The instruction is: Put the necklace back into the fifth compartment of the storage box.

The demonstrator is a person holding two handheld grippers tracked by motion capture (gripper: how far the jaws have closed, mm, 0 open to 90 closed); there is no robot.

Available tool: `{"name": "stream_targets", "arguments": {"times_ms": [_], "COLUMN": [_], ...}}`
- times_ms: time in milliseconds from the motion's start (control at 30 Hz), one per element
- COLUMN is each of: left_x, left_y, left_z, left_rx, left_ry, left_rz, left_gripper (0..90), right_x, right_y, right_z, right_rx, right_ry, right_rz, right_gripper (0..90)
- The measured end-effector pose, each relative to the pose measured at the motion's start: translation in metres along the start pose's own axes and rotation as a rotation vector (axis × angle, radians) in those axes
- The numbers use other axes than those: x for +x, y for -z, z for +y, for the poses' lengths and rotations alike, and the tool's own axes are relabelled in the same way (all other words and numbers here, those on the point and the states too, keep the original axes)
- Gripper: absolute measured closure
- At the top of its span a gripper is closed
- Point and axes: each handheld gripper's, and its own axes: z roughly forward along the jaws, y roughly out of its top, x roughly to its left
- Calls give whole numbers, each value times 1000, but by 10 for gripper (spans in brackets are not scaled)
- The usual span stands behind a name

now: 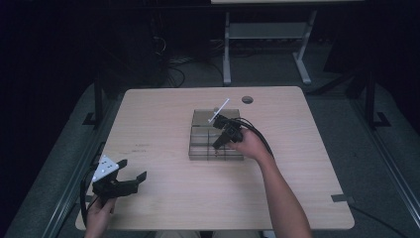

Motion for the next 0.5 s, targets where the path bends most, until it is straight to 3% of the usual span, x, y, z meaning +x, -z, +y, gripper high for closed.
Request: {"name": "stream_targets", "arguments": {"times_ms": [233, 500], "left_x": [0, -1], "left_y": [0, 0], "left_z": [0, 0], "left_rx": [1, 5], "left_ry": [-1, -4], "left_rz": [-1, -1], "left_gripper": [141, 141], "right_x": [0, 3], "right_y": [-2, 5], "right_z": [0, -2], "right_rx": [11, 2], "right_ry": [0, 1], "right_rz": [1, -18], "right_gripper": [862, 791]}}
